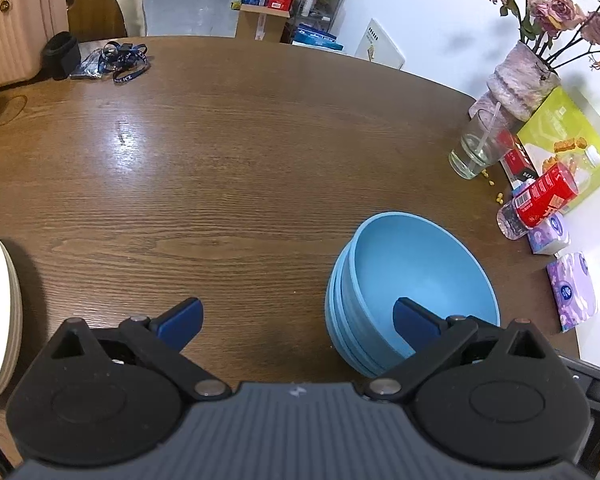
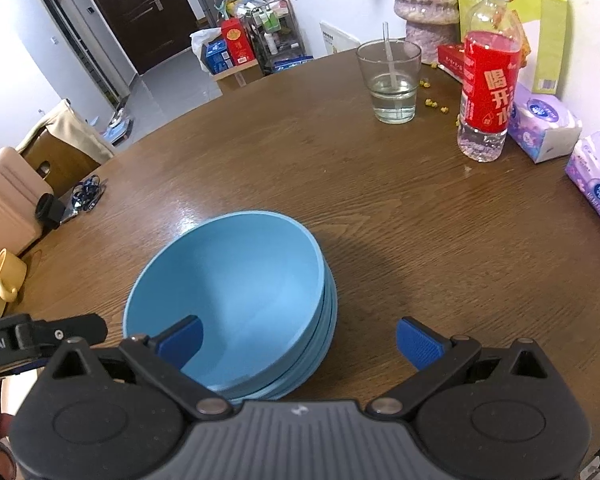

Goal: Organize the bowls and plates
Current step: 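Move the left gripper to the blue bowl stack rim while the right gripper approaches its rim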

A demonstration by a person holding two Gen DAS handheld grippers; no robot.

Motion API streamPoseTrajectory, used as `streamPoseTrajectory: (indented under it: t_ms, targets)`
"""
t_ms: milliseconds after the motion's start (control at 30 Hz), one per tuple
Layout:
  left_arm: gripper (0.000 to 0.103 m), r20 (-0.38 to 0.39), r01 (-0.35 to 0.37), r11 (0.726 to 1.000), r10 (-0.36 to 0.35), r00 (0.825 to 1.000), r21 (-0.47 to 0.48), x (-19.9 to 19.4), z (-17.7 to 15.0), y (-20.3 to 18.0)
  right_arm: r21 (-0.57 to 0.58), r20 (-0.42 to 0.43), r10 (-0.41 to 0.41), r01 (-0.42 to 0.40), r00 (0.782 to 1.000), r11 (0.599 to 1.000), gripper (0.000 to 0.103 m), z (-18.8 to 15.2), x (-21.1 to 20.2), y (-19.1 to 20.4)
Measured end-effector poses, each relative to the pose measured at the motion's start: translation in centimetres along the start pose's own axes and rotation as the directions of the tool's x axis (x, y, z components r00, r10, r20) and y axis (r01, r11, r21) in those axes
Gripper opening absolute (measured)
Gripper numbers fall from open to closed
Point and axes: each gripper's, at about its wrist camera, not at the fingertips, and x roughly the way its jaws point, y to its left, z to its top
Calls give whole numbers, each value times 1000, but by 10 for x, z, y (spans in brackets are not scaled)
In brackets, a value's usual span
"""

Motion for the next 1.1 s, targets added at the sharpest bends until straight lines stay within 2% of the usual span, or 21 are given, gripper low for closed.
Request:
streamPoseTrajectory:
  t_ms: [300, 767, 900, 1100]
  targets:
    - [103, -18, 3, 1000, -3, 1000, 5, 16, 5, -11, 23, -39, 12, -11, 999, 1000, 103, 8, 21, -11]
    - [102, -92, 3, 1000, -1, 996, 11, 57, 12, -23, 13, -103, -2, 3, 995, 1000, 102, 18, 52, -19]
    - [102, -112, 8, 1000, -6, 994, 17, 67, 14, -26, 2, -127, 4, -4, 992, 1000, 99, 19, 61, -19]
    - [94, -140, 23, 1000, -19, 990, 22, 80, 15, -29, 0, -155, 9, -9, 988, 1000, 90, 18, 71, -20]
